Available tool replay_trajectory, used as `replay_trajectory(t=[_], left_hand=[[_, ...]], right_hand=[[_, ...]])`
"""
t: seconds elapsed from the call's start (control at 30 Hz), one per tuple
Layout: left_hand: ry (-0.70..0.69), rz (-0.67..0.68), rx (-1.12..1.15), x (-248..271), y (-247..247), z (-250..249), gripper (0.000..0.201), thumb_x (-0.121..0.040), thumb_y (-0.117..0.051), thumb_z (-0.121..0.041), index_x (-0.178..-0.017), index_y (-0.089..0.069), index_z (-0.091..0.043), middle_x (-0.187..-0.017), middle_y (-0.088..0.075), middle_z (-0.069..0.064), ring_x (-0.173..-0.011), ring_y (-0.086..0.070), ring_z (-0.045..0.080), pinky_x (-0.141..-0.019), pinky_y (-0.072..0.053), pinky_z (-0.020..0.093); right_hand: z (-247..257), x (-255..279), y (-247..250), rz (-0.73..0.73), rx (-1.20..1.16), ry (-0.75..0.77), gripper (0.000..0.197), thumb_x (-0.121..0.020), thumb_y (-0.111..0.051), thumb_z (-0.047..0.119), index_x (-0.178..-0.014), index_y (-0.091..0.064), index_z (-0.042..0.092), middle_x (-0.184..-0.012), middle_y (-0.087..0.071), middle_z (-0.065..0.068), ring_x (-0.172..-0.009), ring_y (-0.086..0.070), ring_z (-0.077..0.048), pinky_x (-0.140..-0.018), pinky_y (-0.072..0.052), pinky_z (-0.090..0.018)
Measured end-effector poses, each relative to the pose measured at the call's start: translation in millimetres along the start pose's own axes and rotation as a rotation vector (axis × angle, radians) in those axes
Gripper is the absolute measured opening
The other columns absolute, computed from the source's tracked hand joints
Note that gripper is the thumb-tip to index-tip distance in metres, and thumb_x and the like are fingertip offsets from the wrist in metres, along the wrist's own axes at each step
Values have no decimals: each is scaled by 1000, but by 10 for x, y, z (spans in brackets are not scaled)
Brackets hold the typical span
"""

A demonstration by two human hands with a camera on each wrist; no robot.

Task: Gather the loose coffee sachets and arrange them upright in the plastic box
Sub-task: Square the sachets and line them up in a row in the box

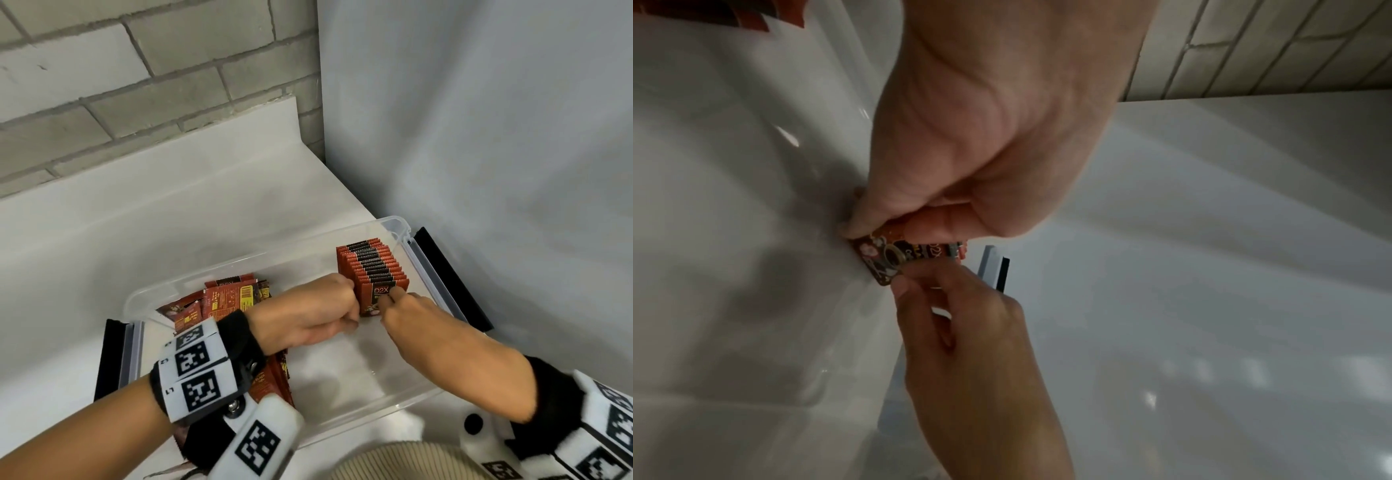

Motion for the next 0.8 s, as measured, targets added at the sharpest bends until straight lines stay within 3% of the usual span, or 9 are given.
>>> replay_trajectory(t=[0.13, 0.27, 0.3, 0.4, 0.47, 0.57, 0.67, 0.73, 0.8], left_hand=[[13, 19, -7, 66, -10, 6, 46, -84, -32, 21, -119, -54, 0, -105, -53, 10, -86, -52, 9, -69, -45, 11], [7, -12, -121, 208, 142, -77, 36, -88, -37, 18, -77, -44, -15, -70, -45, -5, -67, -45, 2, -77, -41, 15], [-14, -22, -197, 266, 222, -110, 36, -90, -39, 15, -82, -44, -19, -77, -44, -5, -74, -45, 2, -80, -40, 15], [-117, -38, -546, 522, 470, -288, 42, -97, -43, 2, -130, -48, -24, -122, -54, -10, -113, -51, -1, -96, -40, 13], [-166, 3, -863, 698, 613, -399, 47, -100, -41, -3, -140, -43, -27, -135, -52, -13, -122, -49, -3, -103, -40, 17], [-139, 55, -1267, 861, 789, -400, 60, -94, -39, 3, -137, -44, -39, -133, -50, -17, -120, -49, 1, -101, -44, 24], [-97, 136, -1539, 909, 835, -299, 56, -93, -44, 0, -136, -44, -36, -129, -49, -13, -106, -43, 8, -89, -45, 25], [-83, 126, -1654, 900, 852, -255, 46, -97, -46, -8, -136, -43, -33, -126, -46, -12, -98, -31, 8, -87, -44, 30], [-99, 84, -1716, 870, 845, -249, 44, -96, -50, -9, -135, -43, -29, -124, -44, -10, -96, -24, 8, -91, -44, 35]], right_hand=[[5, -6, 22, -15, -5, 3, 45, -91, -43, -8, -134, -38, 3, -132, -41, -16, -116, -50, -28, -94, -44, -33], [1, 8, 36, -23, -25, 86, 39, -94, -46, -2, -131, -44, 6, -131, -46, -13, -115, -52, -24, -89, -45, -29], [12, 17, 54, -28, -53, 111, 36, -96, -46, 1, -131, -45, 6, -131, -48, -10, -114, -53, -23, -87, -44, -27], [77, 82, 168, -55, -160, 214, 24, -101, -44, 17, -123, -50, 13, -123, -53, -5, -105, -57, -20, -81, -43, -23], [148, 129, 262, -68, -259, 317, 22, -101, -42, 29, -111, -56, 16, -111, -59, 1, -95, -58, -14, -82, -48, -26], [277, 151, 406, -27, -419, 419, 21, -98, -47, 40, -111, -57, 26, -101, -57, 14, -88, -55, -1, -79, -48, -20], [468, 69, 524, 29, -546, 460, 30, -93, -55, 43, -119, -54, 28, -97, -54, 20, -88, -55, 3, -72, -44, -11], [604, -2, 558, 58, -536, 485, 39, -91, -59, 44, -121, -53, 21, -106, -60, 12, -91, -60, -2, -73, -50, -16], [719, -82, 540, 87, -483, 490, 43, -90, -61, 42, -120, -54, 11, -111, -64, -2, -95, -64, -17, -77, -53, -31]])
Point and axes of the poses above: each hand's wrist, its own x-axis away from the middle knuckle, its own y-axis out of the back of the hand, z = x × y, the point moved 3 cm from there along -x, towards the middle knuckle
